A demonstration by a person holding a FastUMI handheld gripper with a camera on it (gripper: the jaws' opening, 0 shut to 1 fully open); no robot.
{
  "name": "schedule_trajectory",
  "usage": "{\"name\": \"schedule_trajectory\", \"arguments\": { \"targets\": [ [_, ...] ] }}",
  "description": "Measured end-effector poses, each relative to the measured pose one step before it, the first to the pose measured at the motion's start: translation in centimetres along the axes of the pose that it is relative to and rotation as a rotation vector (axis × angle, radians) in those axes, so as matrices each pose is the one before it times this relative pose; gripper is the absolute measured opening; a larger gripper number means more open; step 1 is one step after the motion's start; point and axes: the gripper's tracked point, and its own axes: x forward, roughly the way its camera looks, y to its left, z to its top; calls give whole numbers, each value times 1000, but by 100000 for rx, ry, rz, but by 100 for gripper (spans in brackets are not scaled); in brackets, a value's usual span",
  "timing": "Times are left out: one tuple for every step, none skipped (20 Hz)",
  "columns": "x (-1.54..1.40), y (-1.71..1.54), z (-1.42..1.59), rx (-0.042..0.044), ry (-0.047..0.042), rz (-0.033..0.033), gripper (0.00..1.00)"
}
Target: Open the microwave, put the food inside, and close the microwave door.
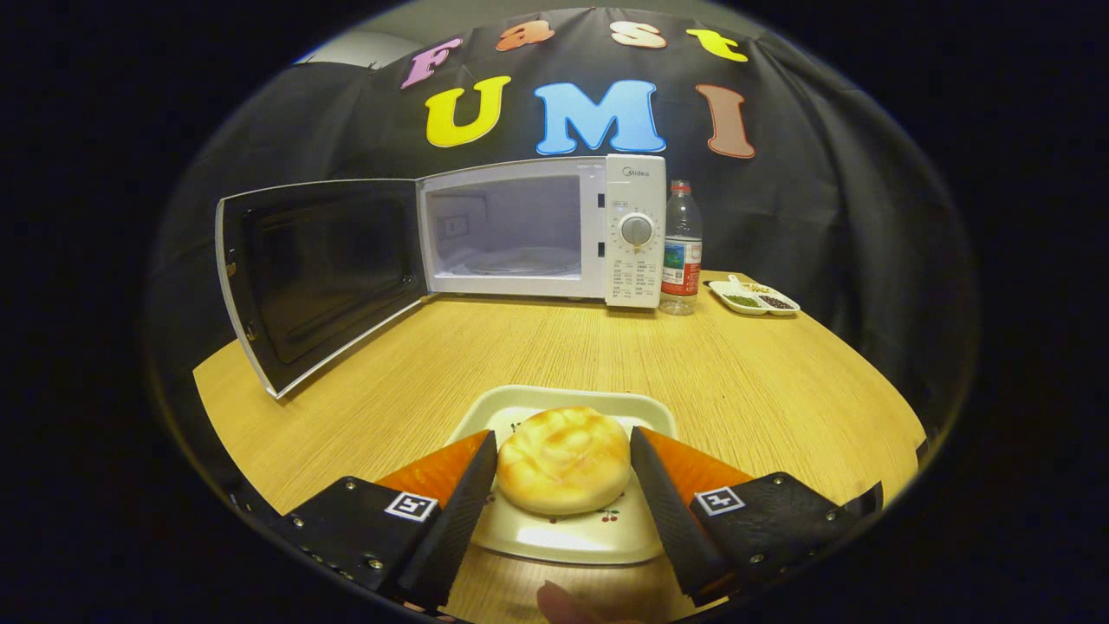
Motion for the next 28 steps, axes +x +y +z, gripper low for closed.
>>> {"name": "schedule_trajectory", "arguments": {
  "targets": [
    [205,-81,-475,-934,967,-513,93],
    [44,-23,-367,-682,1301,-151,93],
    [-74,-196,413,-134,-1218,-341,93],
    [-3,132,-197,263,-80,846,92],
    [-237,49,78,728,-320,659,88],
    [-191,-125,52,813,-346,463,86],
    [-159,-220,124,1663,-613,-946,81],
    [-116,-68,-3,283,325,-90,79],
    [-152,25,122,346,153,-495,74],
    [-204,231,272,-184,17,684,73],
    [-183,331,308,-22,-137,929,73],
    [-100,366,415,4,-432,978,73],
    [-85,384,550,-250,-657,1002,73],
    [-108,269,569,-212,-1031,782,73],
    [109,365,805,-454,-633,842,73],
    [375,540,722,-454,-171,1175,73],
    [305,452,836,221,-94,1517,73],
    [295,604,796,987,-343,1778,73],
    [399,548,878,804,-293,1557,73],
    [532,571,793,174,-386,646,73],
    [565,328,993,402,-783,152,73],
    [651,421,933,793,-973,508,73],
    [772,395,933,1416,-512,427,73],
    [799,521,653,1810,-295,589,73],
    [837,623,744,1926,-7,1117,73],
    [877,489,576,2403,44,840,73],
    [934,468,598,2639,-69,704,73],
    [969,372,438,2167,77,244,73]
  ]
}}
